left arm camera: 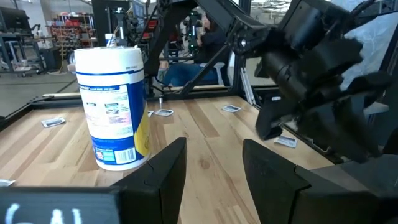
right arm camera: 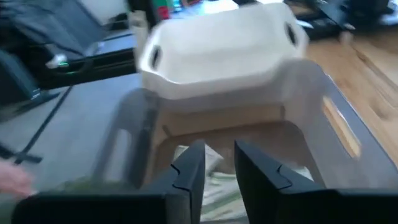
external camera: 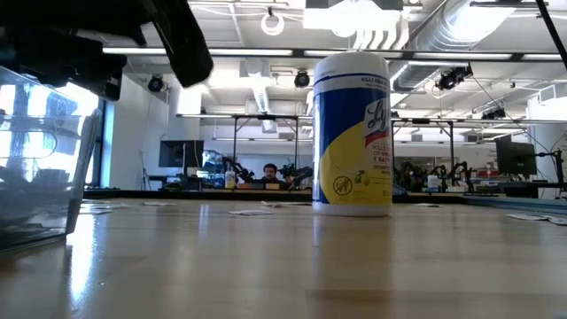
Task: Pick & Place First Aid Supplies
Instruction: Put the alcohol pad into the white bin
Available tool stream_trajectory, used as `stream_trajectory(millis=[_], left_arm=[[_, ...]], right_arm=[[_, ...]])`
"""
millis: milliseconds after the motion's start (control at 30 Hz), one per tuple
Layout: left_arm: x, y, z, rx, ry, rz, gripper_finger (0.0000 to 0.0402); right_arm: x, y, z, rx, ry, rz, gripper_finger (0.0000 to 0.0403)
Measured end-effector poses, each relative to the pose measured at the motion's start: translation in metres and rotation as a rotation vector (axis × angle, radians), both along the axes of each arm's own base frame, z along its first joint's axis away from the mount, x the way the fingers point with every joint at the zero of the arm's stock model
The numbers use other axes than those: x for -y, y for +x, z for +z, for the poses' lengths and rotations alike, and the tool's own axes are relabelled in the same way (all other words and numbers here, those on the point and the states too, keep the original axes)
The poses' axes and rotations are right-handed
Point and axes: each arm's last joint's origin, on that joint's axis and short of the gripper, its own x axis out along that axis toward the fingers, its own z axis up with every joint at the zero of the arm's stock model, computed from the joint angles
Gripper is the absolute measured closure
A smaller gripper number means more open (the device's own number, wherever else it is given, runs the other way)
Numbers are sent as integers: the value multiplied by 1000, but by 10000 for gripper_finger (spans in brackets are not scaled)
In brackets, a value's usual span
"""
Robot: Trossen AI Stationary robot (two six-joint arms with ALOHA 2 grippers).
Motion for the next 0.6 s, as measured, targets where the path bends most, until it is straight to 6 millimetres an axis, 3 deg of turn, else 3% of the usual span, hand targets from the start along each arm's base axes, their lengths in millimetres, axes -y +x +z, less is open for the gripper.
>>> stream_trajectory(millis=[133, 267, 400, 600], left_arm=[[0, 0, 0, 0, 0, 0, 247], [0, 0, 0, 0, 0, 0, 247], [0, 0, 0, 0, 0, 3, 247], [0, 0, 0, 0, 0, 3, 247]], right_arm=[[-3, -8, 20, -16, -16, 170, 322], [-10, -30, 34, -170, -54, 385, 329], [-24, -57, 23, -384, -139, 476, 331], [-45, -94, 8, -651, -164, 432, 320]])
